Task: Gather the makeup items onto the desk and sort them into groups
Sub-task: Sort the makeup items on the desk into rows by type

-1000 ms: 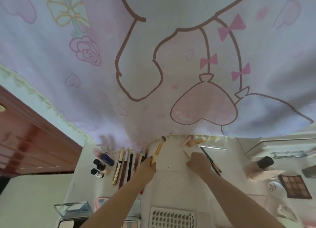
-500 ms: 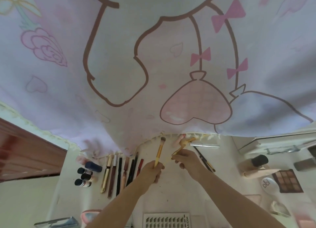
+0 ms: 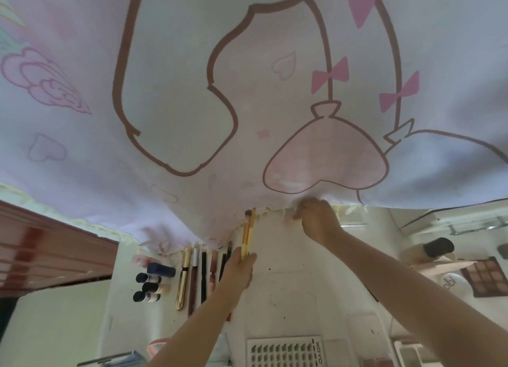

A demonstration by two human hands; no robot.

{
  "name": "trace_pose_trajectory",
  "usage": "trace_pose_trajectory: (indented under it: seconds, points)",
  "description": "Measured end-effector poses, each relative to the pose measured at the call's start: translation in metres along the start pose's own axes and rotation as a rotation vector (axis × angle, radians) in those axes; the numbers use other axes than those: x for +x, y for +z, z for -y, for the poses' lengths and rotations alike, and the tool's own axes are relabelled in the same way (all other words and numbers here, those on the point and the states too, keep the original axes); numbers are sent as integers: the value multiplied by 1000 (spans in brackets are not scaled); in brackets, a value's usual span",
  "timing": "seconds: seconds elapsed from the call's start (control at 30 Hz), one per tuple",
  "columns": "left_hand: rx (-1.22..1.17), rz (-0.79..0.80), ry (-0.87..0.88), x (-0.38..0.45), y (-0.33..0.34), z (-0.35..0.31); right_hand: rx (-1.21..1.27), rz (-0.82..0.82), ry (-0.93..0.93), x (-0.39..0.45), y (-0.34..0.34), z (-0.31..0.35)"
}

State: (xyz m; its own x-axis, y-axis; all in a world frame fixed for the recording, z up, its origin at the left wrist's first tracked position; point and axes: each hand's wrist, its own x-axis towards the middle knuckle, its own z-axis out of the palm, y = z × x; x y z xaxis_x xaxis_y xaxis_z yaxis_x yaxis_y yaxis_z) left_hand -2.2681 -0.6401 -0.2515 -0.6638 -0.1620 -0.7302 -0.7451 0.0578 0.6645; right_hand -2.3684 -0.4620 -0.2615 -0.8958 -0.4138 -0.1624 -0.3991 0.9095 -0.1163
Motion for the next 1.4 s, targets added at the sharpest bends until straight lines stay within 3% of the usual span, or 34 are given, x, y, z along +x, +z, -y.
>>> trace_pose_trajectory:
  seconds: [0.03,0.1,0.17,0.23,0.33,0.4,0.47,0.57,0.7,0.77,0.93,1.07,1.17,1.27,1.4]
  points:
    - [13,-11,50,0,2,3,-35,-188,-63,-5,-13,-1]
    - [31,-32,129,-2,9,5,136,-526,-118,-21,-35,-8]
    - [66,-27,205,-4,19,4,366,-720,-101,-44,-51,-15]
    - [72,-22,270,-6,29,0,726,-737,120,-63,-61,-20]
    - [89,-6,332,-11,49,-5,1224,-546,445,-85,-56,-21]
    - [102,90,343,-13,62,-5,1497,-398,517,-93,-43,-19]
    - [105,274,249,-16,71,-1,1594,-297,568,-98,-30,-16]
    - [193,353,160,-19,71,8,1475,-181,584,-98,-11,-21]
    - [463,222,122,-15,58,11,597,-9,552,-93,21,-42]
    - [510,181,86,-13,51,12,351,92,505,-90,30,-46]
    - [461,89,54,-5,40,19,145,191,461,-84,30,-47]
    - [307,116,52,-5,37,21,-26,106,455,-87,12,-52]
    - [132,162,40,-11,39,17,-11,16,327,-97,-9,-51]
    - [33,209,47,-15,47,13,225,-26,186,-106,-27,-50]
    - [93,257,12,-17,63,13,605,222,164,-98,-43,-49]
